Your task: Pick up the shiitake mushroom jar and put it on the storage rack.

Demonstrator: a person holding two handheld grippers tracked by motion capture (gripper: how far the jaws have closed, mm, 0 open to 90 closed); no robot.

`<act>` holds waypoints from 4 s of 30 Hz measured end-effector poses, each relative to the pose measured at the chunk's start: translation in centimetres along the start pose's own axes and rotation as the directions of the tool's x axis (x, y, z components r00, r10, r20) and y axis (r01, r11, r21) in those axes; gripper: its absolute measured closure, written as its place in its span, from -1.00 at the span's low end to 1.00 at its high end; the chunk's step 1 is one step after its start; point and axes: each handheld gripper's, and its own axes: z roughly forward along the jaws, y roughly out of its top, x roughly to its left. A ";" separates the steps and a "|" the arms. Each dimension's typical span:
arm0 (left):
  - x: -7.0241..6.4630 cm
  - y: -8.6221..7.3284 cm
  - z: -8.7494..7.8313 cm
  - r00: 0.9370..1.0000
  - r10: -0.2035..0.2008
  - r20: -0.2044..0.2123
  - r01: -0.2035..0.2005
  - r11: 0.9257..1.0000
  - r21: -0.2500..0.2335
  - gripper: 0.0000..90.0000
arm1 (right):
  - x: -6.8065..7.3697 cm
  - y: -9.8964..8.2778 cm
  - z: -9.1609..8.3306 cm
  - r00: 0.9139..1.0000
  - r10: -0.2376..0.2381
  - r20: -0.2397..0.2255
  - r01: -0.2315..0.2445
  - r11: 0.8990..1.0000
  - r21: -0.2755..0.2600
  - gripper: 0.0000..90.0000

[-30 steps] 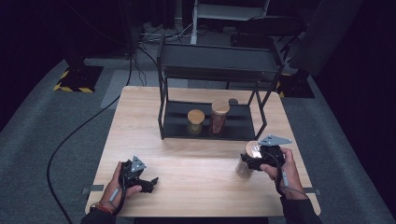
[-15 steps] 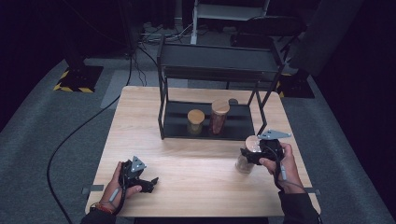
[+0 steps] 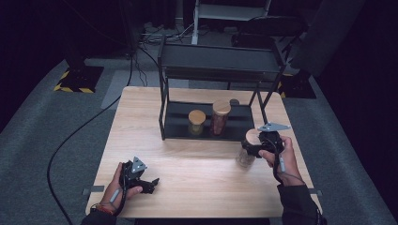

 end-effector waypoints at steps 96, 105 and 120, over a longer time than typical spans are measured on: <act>0.0 0.0 0.0 1.000 0.000 0.000 0.000 1.000 0.000 -1.00 | -2.6 7.2 8.6 0.991 0.082 0.109 -0.082 0.997 -0.007 -0.45; 0.0 0.0 0.0 1.000 0.000 0.001 0.000 1.000 0.000 -1.00 | -2.9 7.2 8.7 0.990 0.102 0.097 -0.102 0.995 -0.007 -0.45; 0.0 0.0 0.0 1.000 0.001 0.002 -0.001 1.000 0.000 -1.00 | -2.4 7.5 9.2 0.991 0.051 0.125 -0.055 0.998 0.026 -0.60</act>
